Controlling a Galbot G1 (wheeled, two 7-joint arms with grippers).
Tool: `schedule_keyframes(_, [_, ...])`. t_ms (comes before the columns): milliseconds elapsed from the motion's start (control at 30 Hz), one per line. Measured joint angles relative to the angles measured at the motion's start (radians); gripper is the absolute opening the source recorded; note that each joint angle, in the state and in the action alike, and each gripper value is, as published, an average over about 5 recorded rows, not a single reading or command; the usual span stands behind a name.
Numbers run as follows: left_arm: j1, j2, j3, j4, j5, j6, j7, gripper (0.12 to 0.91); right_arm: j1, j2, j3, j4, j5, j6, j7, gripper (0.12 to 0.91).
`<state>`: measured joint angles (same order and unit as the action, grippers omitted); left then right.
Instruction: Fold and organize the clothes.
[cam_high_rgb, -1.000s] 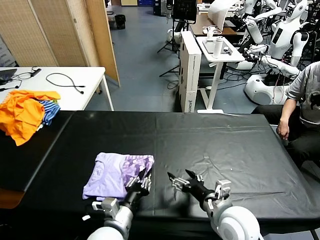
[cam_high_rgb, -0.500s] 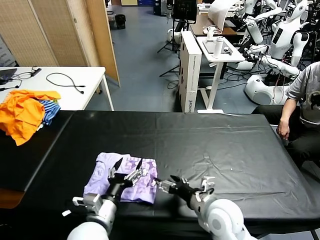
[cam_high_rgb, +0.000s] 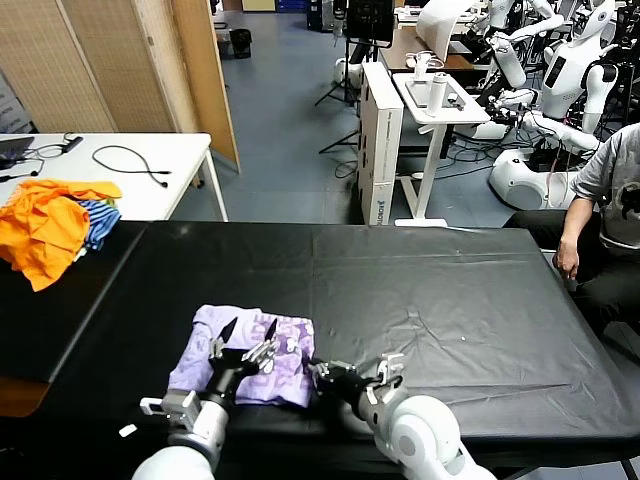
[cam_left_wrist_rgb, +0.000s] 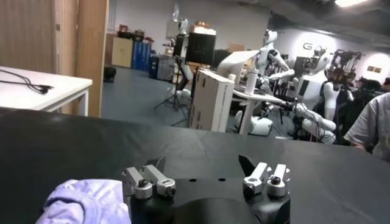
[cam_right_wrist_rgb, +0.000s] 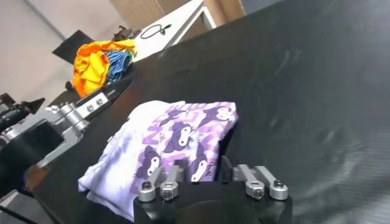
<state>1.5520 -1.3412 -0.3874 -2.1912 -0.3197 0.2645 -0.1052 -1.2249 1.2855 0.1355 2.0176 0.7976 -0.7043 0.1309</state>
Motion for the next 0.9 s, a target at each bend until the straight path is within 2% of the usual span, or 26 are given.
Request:
schedule_keyframes(67, [0.002,-0.001,-0.004,0.002,0.003,-0.004,0.000,0.907,-0.002,-0.009,0.016,0.005,-0.011,-0.001,0.001,0.145])
schedule_keyframes(333, [0.005,-0.001,-0.011,0.011,0.005,-0.013,-0.001,0.907,0.000,-0.079,0.130,0.000,-0.071,-0.031,-0.001,0.141])
schedule_keyframes(600, [0.008,-0.007,-0.013,0.018,0.005,-0.019,-0.002,0.907,0.013,-0.155,0.259,-0.023,-0.155,-0.032,-0.069,0.145])
schedule_keyframes(700, [0.011,-0.006,-0.017,0.021,0.005,-0.024,-0.002,0.907,0.006,-0.173,0.286,-0.010,-0.161,-0.032,-0.080,0.238])
schedule_keyframes(900, [0.016,0.002,-0.029,0.022,-0.012,-0.031,-0.012,0.907,-0.030,-0.204,0.327,0.044,-0.165,-0.032,-0.044,0.610])
